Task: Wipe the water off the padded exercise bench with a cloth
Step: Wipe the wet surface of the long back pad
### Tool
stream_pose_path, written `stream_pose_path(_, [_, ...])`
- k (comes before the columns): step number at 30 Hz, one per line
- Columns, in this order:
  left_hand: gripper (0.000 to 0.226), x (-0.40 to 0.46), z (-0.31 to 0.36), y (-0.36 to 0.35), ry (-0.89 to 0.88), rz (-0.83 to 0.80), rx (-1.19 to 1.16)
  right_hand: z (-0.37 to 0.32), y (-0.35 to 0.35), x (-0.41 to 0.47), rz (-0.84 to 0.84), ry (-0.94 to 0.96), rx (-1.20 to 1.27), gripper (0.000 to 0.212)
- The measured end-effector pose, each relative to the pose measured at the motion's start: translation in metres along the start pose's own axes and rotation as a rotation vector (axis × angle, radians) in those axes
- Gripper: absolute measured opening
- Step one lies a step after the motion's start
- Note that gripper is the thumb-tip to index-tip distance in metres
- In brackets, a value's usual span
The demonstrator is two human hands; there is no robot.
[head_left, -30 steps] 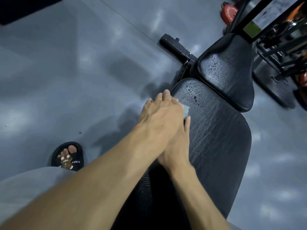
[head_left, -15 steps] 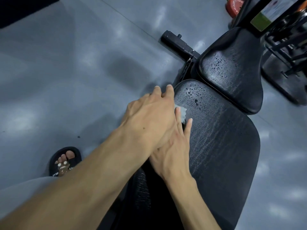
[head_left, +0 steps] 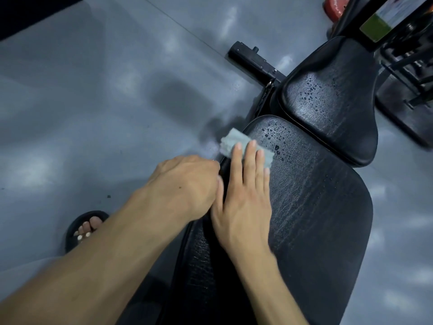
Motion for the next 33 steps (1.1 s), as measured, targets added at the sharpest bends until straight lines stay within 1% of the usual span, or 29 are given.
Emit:
stream_pose_path(3, [0.037, 0.005, -0.003, 0.002, 0.005, 0.0, -0.008, -0.003, -0.003, -0.03, -0.031, 0.017, 0.013, 0.067])
stream_pose_path(6, [0.043, 0.006, -0.002, 0.007, -0.009, 0.033, -0.026, 0.008, 0.0, 0.003, -0.01, 0.006, -0.003, 0.065])
stream_pose_path(9, [0.048, 0.005, 0.0, 0.006, -0.018, 0.059, -0.01, 0.019, 0.006, 0.053, -0.01, -0.065, 0.0, 0.065])
stream_pose_path(11, [0.049, 0.006, -0.001, 0.006, -0.019, 0.072, -0.001, 0.018, 0.006, 0.056, -0.009, -0.091, 0.014, 0.066])
stream_pose_path(13, [0.049, 0.008, -0.001, 0.006, -0.012, 0.07, -0.014, 0.01, 0.005, 0.032, -0.011, -0.098, 0.033, 0.066])
stream_pose_path(15, [0.047, 0.01, -0.001, 0.007, -0.023, 0.073, -0.036, 0.004, 0.003, 0.002, -0.043, -0.091, 0.056, 0.067])
stream_pose_path(17, [0.045, 0.012, 0.001, 0.007, -0.034, 0.085, -0.05, 0.005, 0.001, -0.007, -0.059, -0.07, 0.04, 0.067])
stream_pose_path(20, [0.041, 0.013, 0.004, 0.006, -0.034, 0.118, -0.03, 0.019, 0.004, 0.031, -0.02, -0.08, 0.012, 0.066])
stream_pose_path(23, [0.04, 0.011, 0.005, 0.003, -0.032, 0.129, -0.002, 0.035, 0.011, 0.08, -0.002, -0.156, 0.006, 0.065])
stream_pose_path(25, [0.037, 0.011, 0.006, 0.003, -0.028, 0.125, 0.006, 0.036, 0.013, 0.089, -0.004, -0.177, 0.002, 0.064])
stream_pose_path(28, [0.03, 0.014, 0.007, 0.005, -0.024, 0.108, -0.001, 0.024, 0.01, 0.057, 0.002, -0.154, 0.011, 0.068])
stream_pose_path(31, [0.011, 0.014, 0.012, 0.009, -0.026, 0.094, -0.016, 0.013, 0.006, 0.008, -0.031, -0.098, 0.017, 0.068])
stream_pose_path(33, [0.014, 0.013, 0.015, 0.011, -0.022, 0.106, -0.014, 0.019, 0.006, 0.007, -0.033, -0.077, -0.007, 0.068])
Point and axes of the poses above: each hand's wrist, its own x-axis towards the middle knuckle, its own y-axis out of the back of the hand, z = x × y, the point moved 4 cm from there along x, towards the middle knuckle
